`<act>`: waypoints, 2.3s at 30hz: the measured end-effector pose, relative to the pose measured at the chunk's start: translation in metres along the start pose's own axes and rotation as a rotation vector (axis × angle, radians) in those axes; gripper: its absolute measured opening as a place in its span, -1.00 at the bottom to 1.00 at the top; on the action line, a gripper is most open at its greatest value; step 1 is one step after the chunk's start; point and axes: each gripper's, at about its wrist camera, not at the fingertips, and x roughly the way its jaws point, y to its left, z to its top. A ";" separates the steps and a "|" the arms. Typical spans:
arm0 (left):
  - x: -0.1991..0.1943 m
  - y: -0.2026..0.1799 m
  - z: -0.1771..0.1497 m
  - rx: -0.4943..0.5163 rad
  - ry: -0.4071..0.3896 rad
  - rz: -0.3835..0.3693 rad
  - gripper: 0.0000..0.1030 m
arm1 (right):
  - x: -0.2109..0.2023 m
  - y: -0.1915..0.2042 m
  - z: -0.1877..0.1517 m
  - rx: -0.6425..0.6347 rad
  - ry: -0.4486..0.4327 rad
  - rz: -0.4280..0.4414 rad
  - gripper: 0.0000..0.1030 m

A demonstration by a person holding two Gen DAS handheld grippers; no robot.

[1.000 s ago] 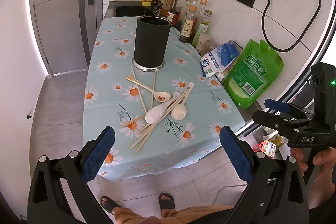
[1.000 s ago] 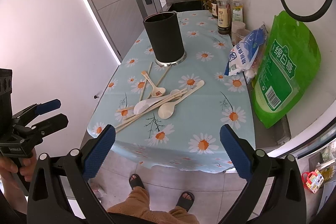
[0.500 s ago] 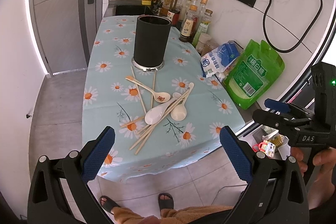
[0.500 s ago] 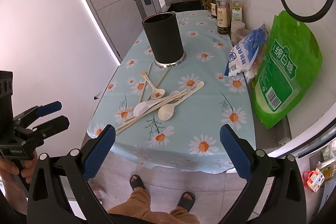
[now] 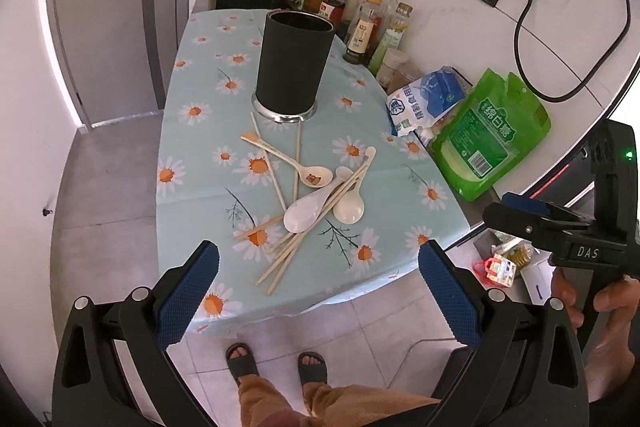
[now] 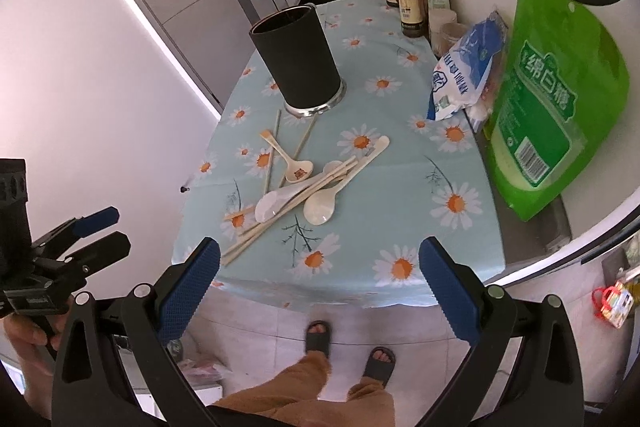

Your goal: Organize utensils

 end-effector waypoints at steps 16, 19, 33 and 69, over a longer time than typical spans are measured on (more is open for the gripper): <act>0.055 0.047 0.014 0.110 0.170 -0.056 0.87 | 0.112 -0.018 -0.014 0.461 0.050 0.285 0.12; 0.065 0.059 0.015 0.106 0.197 -0.067 0.87 | 0.134 -0.024 -0.018 0.545 0.060 0.333 -0.11; 0.096 0.098 0.017 0.175 0.303 -0.094 0.87 | 0.192 -0.046 -0.040 0.825 -0.003 0.447 -0.60; 0.116 0.109 0.042 0.149 0.299 -0.225 0.87 | 0.151 -0.042 -0.033 0.749 -0.067 0.357 -0.89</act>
